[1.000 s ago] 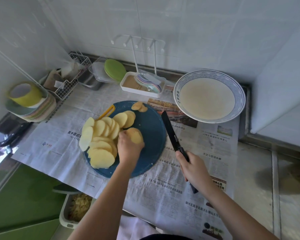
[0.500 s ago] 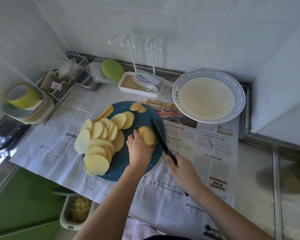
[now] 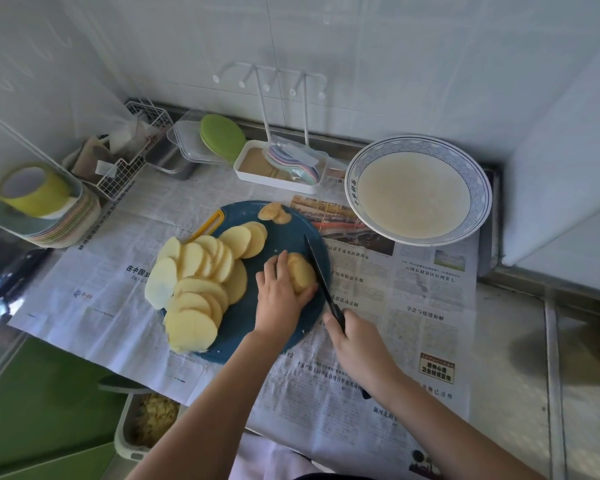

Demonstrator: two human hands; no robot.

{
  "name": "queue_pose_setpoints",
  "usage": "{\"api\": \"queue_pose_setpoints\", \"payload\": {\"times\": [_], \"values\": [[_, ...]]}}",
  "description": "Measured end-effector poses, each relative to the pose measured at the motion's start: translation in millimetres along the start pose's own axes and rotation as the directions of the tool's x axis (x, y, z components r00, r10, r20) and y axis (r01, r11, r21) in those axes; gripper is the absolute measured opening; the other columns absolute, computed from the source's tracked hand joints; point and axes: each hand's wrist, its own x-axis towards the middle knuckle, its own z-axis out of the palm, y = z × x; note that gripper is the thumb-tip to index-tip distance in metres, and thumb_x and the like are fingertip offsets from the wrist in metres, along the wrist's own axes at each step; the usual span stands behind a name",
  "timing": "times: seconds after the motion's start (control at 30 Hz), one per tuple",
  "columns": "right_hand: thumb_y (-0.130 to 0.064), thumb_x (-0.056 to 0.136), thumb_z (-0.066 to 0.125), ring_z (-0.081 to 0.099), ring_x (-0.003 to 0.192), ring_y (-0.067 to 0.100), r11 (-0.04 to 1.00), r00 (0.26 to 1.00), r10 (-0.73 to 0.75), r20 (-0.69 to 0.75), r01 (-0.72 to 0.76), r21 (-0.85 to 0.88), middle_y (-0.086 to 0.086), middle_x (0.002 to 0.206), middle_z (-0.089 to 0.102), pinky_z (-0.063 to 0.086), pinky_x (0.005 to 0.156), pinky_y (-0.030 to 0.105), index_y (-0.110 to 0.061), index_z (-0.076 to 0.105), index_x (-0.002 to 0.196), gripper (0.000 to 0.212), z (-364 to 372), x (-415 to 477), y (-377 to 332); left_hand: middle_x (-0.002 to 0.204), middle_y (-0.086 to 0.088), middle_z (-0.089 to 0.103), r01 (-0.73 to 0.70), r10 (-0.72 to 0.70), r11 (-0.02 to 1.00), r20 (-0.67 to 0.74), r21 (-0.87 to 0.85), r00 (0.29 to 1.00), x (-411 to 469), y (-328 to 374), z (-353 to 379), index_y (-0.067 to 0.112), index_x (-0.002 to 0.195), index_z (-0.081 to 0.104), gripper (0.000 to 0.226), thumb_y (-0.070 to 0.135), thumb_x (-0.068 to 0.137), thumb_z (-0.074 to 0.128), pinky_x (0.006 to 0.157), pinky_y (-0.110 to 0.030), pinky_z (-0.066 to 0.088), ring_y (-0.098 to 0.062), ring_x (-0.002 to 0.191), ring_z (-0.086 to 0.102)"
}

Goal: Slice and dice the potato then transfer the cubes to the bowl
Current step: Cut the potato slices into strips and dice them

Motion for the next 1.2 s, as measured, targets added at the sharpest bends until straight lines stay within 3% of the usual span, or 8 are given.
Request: {"api": "queue_pose_setpoints", "payload": {"times": [0.17, 0.27, 0.4, 0.47, 0.6, 0.87, 1.2], "values": [[-0.038, 0.102, 0.039, 0.034, 0.039, 0.005, 0.999, 0.999, -0.007, 0.033, 0.009, -0.051, -0.005, 0.056, 0.043, 0.03, 0.04, 0.019, -0.016, 0.047, 0.078, 0.034, -6.4, 1.2, -2.6, 0.143, -0.019, 0.031, -0.012, 0.009, 0.999, -0.081, -0.036, 0.997, -2.8, -1.3, 10.5, 0.001, 0.146, 0.028, 0.077, 0.048, 0.09, 0.052, 0.106, -0.038, 0.025, -0.033, 0.125, 0.032], [-0.042, 0.102, 0.035, 0.035, 0.035, 0.005, 0.996, 0.999, -0.028, 0.023, 0.03, -0.08, -0.007, 0.052, 0.04, 0.03, 0.04, 0.019, -0.018, 0.044, 0.073, 0.038, -14.2, -1.1, -3.2, 0.142, -0.016, 0.032, -0.055, 0.044, 0.994, -0.108, -0.098, 0.993, -2.6, -6.7, 9.9, 0.004, 0.148, 0.025, 0.078, 0.056, 0.091, 0.035, 0.109, -0.036, 0.023, -0.029, 0.128, 0.029], [-0.052, 0.096, 0.022, 0.036, 0.034, 0.006, 0.996, 0.997, -0.063, -0.037, 0.061, -0.062, -0.008, 0.047, 0.037, 0.031, 0.042, 0.021, -0.02, 0.043, 0.07, 0.046, -13.3, -9.2, -4.8, 0.143, -0.013, 0.032, -0.124, 0.096, 0.98, -0.175, -0.156, 0.98, -1.2, -11.5, 12.6, 0.008, 0.149, 0.026, 0.069, 0.049, 0.093, 0.027, 0.111, -0.031, 0.017, -0.023, 0.13, 0.025], [-0.054, 0.092, 0.018, 0.035, 0.035, 0.007, 0.996, 0.997, -0.069, -0.046, 0.066, -0.065, -0.007, 0.048, 0.037, 0.032, 0.042, 0.022, -0.022, 0.042, 0.07, 0.046, -10.6, -12.1, -5.7, 0.141, -0.015, 0.034, -0.173, 0.151, 0.975, -0.153, -0.139, 0.977, 0.7, -9.9, 15.3, 0.003, 0.146, 0.029, 0.065, 0.04, 0.092, 0.028, 0.113, -0.031, 0.016, -0.021, 0.13, 0.023], [-0.054, 0.09, 0.013, 0.035, 0.038, 0.008, 0.987, 0.995, -0.088, -0.047, 0.081, -0.137, -0.007, 0.052, 0.04, 0.033, 0.042, 0.024, -0.023, 0.041, 0.075, 0.044, -4.5, -13.7, -6.6, 0.133, -0.023, 0.041, -0.19, 0.171, 0.976, -0.17, -0.103, 0.971, 3.2, -11.5, 22.6, -0.005, 0.135, 0.041, 0.059, 0.032, 0.09, 0.034, 0.11, -0.045, 0.029, -0.026, 0.125, 0.027], [-0.05, 0.096, 0.013, 0.036, 0.042, 0.01, 0.968, 0.994, -0.105, -0.035, 0.094, -0.233, -0.009, 0.057, 0.041, 0.032, 0.043, 0.023, -0.02, 0.043, 0.088, 0.043, 7.2, -9.9, -5.3, 0.128, -0.021, 0.041, -0.227, 0.217, 0.973, -0.193, -0.036, 0.957, 6.7, -16.2, 28.2, 0.003, 0.132, 0.037, 0.047, 0.026, 0.091, 0.039, 0.105, -0.042, 0.031, -0.027, 0.12, 0.031], [-0.045, 0.102, 0.02, 0.039, 0.044, 0.007, 0.994, 0.997, -0.003, 0.076, 0.011, -0.108, -0.007, 0.056, 0.043, 0.037, 0.049, 0.022, -0.025, 0.04, 0.071, 0.042, -8.5, 0.1, -12.9, 0.129, -0.022, 0.04, -0.225, 0.215, 0.974, -0.17, -0.038, 0.962, 7.9, -17.5, 29.1, 0.0, 0.131, 0.039, 0.051, 0.028, 0.088, 0.039, 0.105, -0.039, 0.03, -0.029, 0.121, 0.032]]}}
